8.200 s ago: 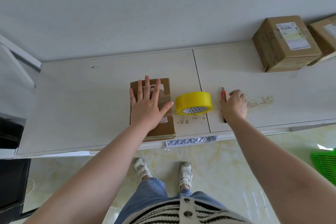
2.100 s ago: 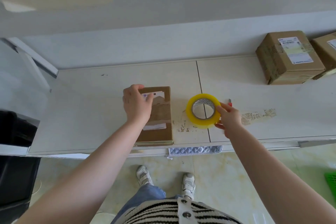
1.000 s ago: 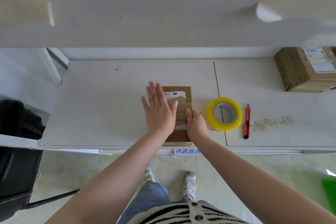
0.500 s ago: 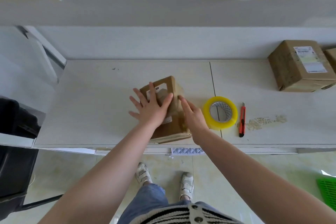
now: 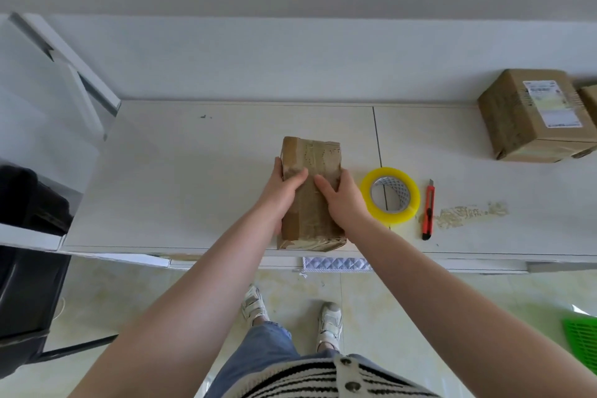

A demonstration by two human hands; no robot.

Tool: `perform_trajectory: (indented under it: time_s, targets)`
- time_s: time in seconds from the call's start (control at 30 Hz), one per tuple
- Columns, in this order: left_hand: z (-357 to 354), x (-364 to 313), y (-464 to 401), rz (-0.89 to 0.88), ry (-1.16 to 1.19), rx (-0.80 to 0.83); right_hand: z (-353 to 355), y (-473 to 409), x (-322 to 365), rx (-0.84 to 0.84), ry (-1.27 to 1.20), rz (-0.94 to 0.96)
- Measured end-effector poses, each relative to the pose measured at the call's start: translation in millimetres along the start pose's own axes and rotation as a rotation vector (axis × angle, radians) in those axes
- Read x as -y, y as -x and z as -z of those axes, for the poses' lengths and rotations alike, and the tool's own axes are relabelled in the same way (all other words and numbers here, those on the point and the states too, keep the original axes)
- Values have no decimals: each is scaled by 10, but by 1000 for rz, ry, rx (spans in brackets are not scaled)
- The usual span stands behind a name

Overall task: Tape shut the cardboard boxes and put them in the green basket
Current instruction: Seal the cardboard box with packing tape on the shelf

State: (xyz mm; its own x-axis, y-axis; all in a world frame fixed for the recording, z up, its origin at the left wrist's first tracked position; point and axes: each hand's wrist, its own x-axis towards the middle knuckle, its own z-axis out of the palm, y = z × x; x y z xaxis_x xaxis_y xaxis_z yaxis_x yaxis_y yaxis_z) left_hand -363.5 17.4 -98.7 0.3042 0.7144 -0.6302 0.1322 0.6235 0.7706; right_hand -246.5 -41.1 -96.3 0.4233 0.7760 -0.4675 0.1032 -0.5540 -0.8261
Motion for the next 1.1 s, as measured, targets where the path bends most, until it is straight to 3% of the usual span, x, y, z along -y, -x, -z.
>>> perform_trajectory:
  time_s: [0.13,0.27,0.4,0.5,0.6,0.67,0.73,0.87,1.0,1.1]
  targets:
    - [-11,46,-23,-65,-87,-112,-90,3,-18,-55,99,31]
    - [61,58,-31,-102,-72,-70,-177,19,23,-63,166,43]
    - [341,103,19,-5,128,-11,20,-13,2,85,-140,35]
    - [626,173,104,100,337,114,278,-45,-36,53,-203,6]
    - [646,212,159,40,384,206,413,-12,-30,275,-311,-106]
    - [573,217,189,14,381,214,432,51,38,428,-447,-184]
    - [507,212,205,0,366,238,458,100,74,474,-514,-240]
    - [368,157,287,-67,293,231,569,126,46,440,-557,-163]
    - [130,-1,477,-155,132,-55,683,168,14,342,-575,-95]
    - [16,-105,603,-91,-42,71,715,205,-2,278,-527,-22]
